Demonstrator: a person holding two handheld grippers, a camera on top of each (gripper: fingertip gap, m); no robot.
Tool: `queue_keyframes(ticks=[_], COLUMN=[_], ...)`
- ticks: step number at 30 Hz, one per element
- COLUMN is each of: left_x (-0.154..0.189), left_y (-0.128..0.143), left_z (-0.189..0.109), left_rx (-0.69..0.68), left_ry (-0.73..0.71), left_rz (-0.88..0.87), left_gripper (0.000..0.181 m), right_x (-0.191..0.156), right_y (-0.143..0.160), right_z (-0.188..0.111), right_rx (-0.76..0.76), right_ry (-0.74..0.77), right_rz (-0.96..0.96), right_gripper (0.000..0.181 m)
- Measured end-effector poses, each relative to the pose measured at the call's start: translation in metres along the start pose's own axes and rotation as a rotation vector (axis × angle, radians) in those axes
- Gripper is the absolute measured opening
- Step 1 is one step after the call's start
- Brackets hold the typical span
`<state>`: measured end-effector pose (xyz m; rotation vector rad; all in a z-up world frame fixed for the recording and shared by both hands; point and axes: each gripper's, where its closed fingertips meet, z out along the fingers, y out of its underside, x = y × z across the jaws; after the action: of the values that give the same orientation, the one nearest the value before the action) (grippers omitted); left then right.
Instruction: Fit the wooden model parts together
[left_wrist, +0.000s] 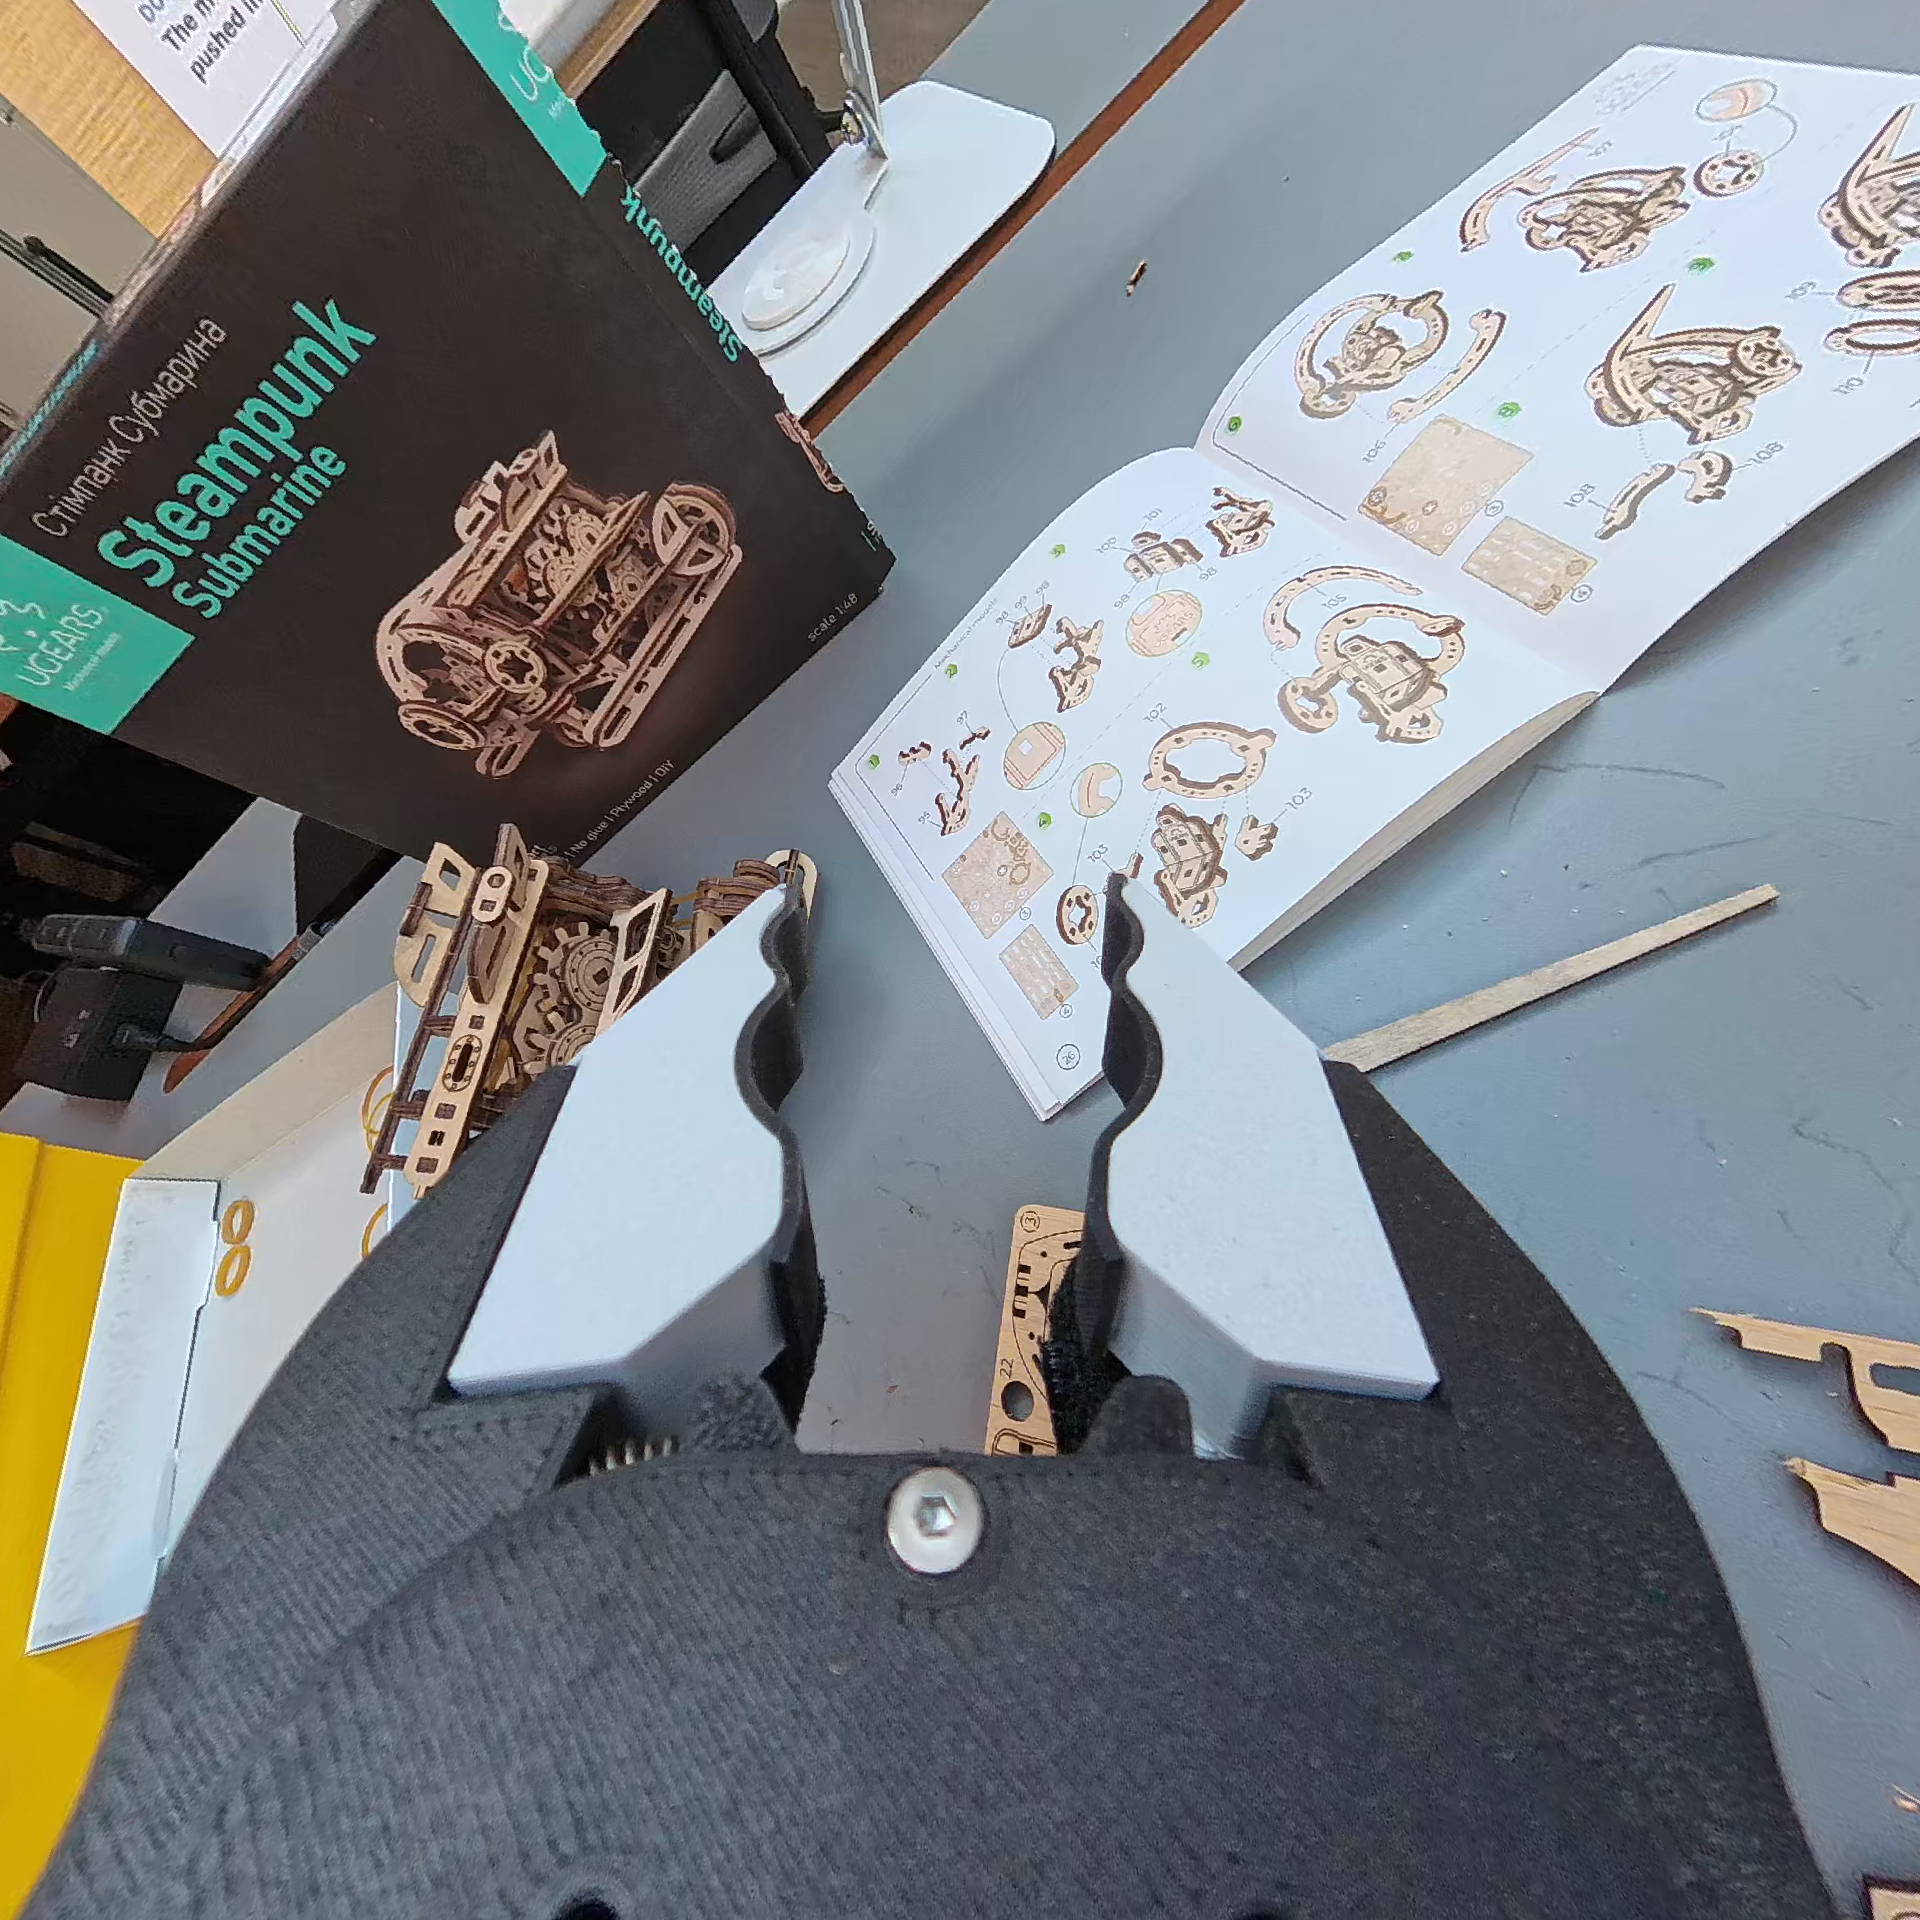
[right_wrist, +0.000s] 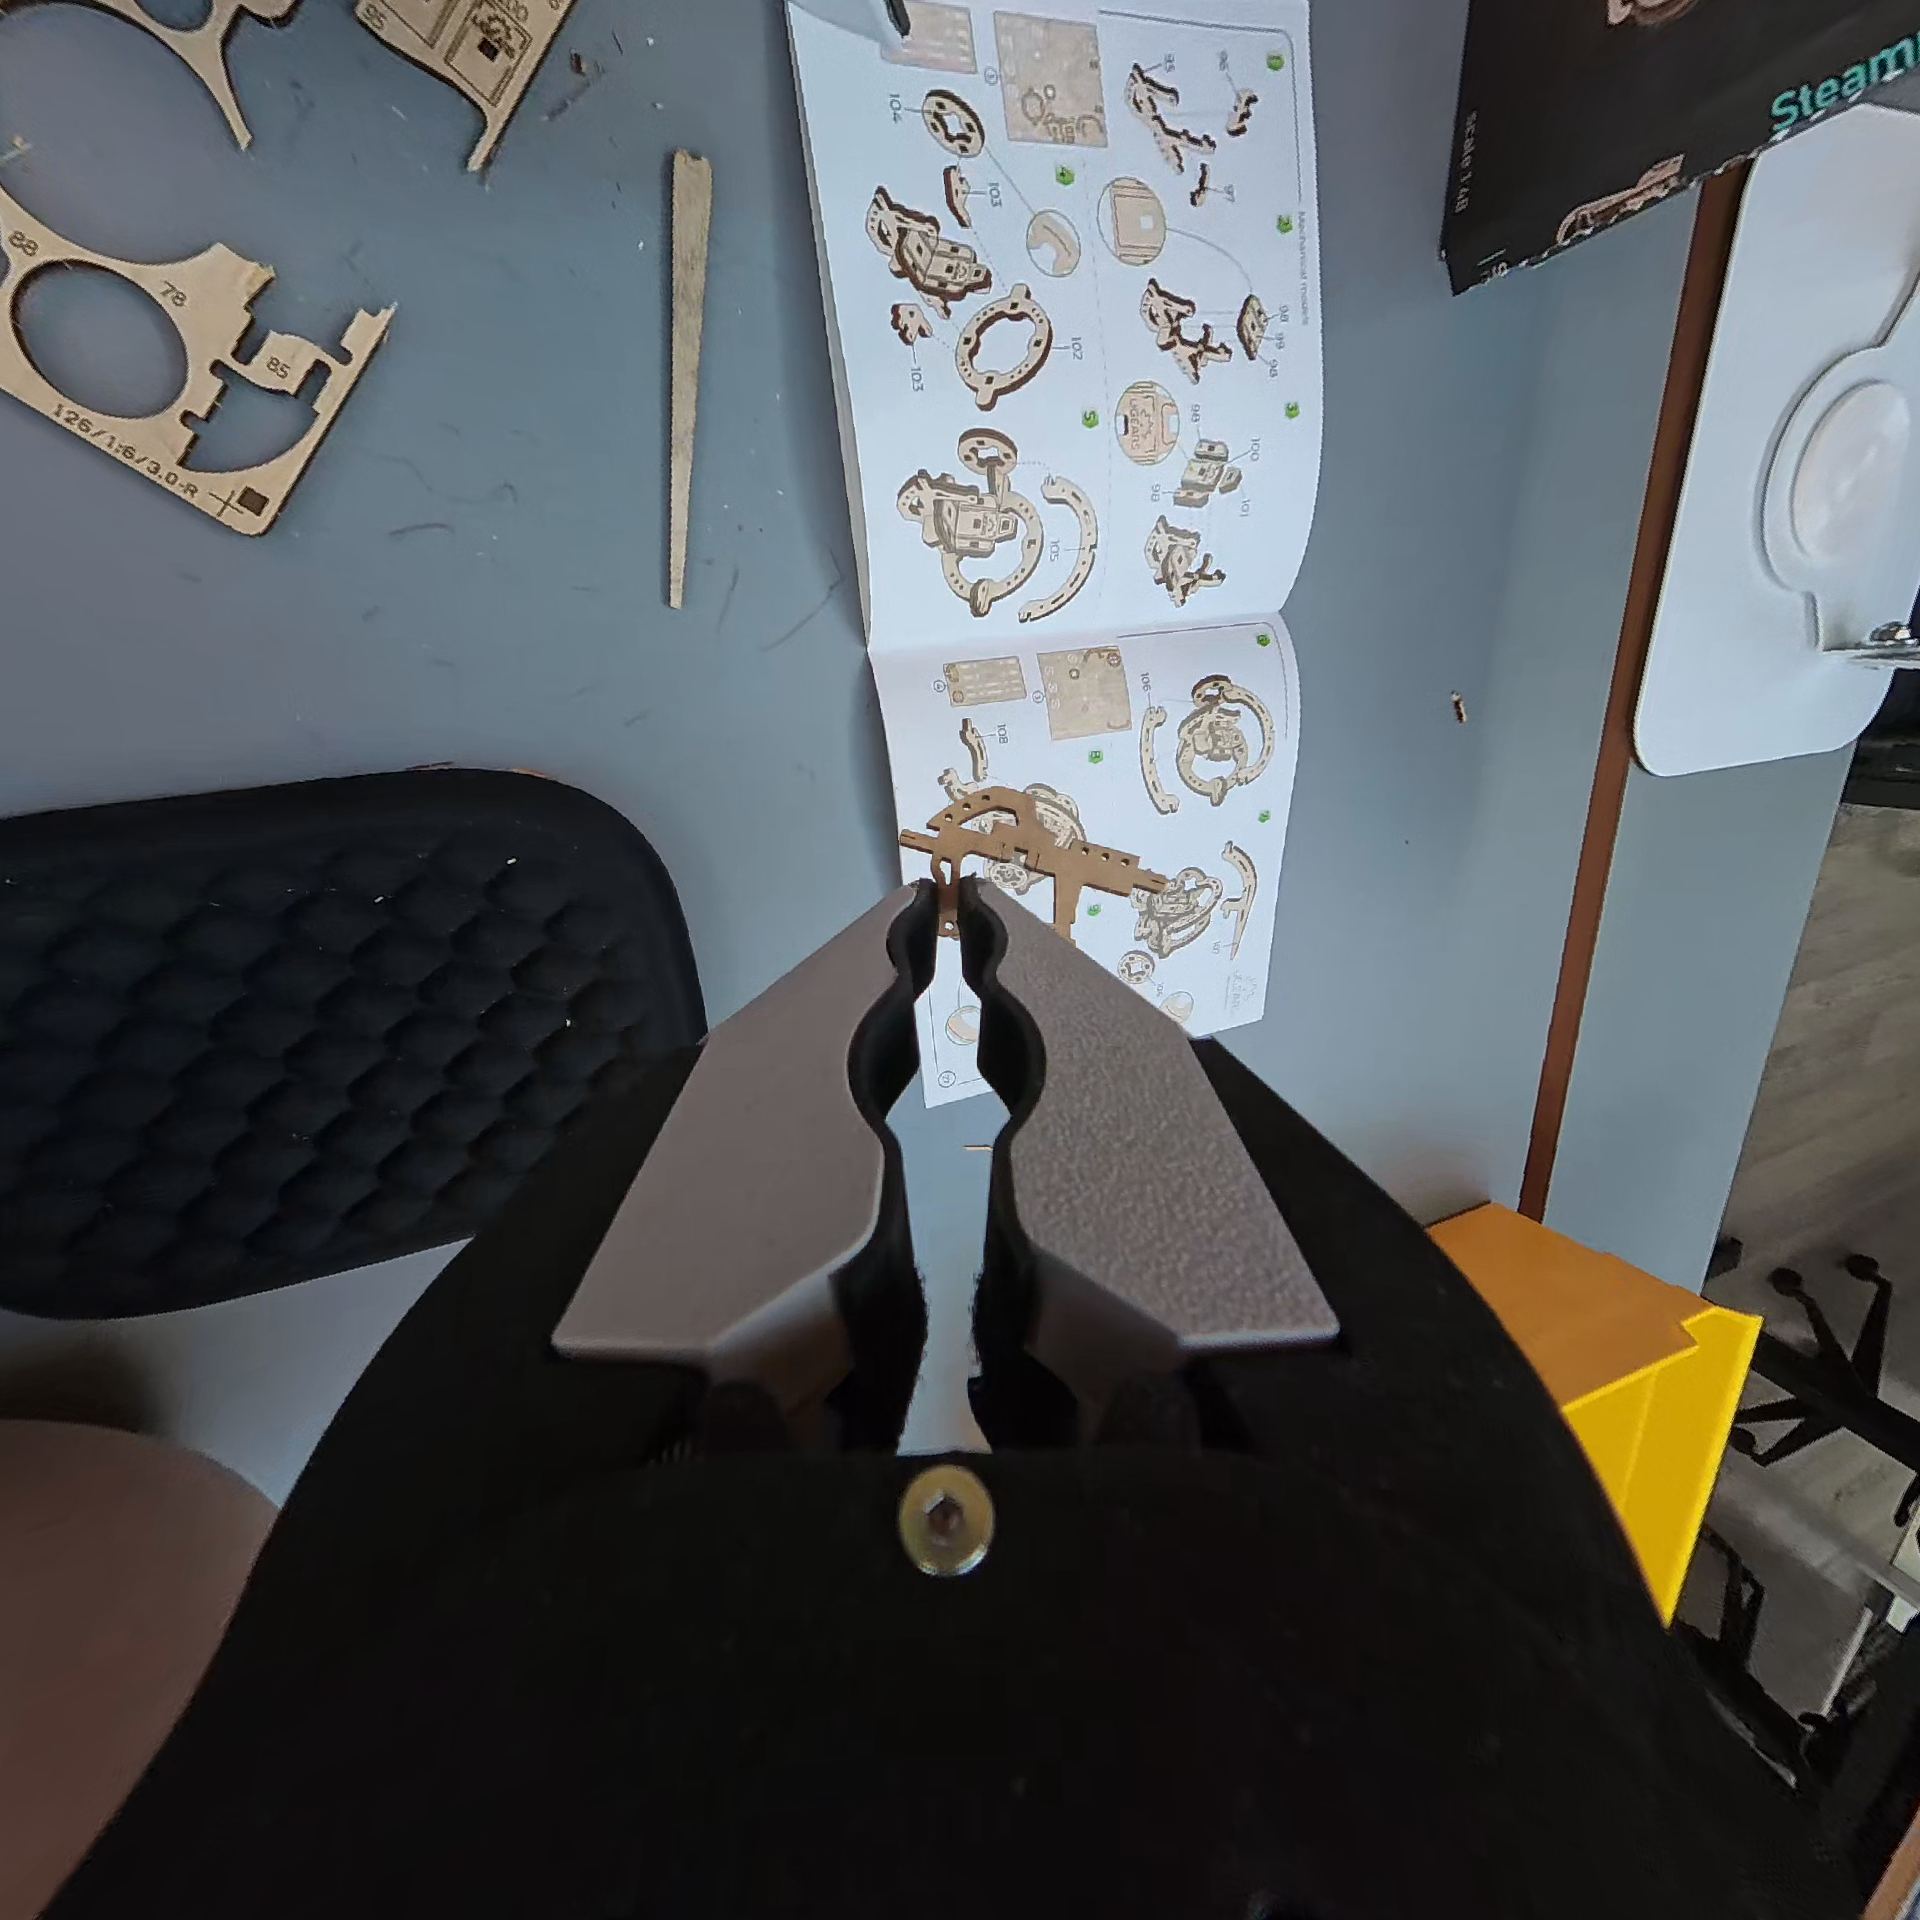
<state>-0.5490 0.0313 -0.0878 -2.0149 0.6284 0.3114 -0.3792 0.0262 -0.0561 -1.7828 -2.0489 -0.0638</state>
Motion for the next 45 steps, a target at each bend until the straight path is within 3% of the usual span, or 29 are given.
queue_keyframes(ticks=[36,45], left_x=[-0.004,-0.004], left_y=[0.000,0.002], left_z=[0.000,0.001], left_rx=[0.002,-0.006], left_ry=[-0.008,-0.005], left_rz=[-0.026,-0.026], left_gripper=[0.056,0.057], right_x=[0.018,0.065], right_y=[0.012,0.006], right_z=[0.010,-0.001], right_rx=[-0.009,0.046], right_ry=[0.019,0.221], right_rz=[0.074,0.262], right_gripper=[0.003,0.002])
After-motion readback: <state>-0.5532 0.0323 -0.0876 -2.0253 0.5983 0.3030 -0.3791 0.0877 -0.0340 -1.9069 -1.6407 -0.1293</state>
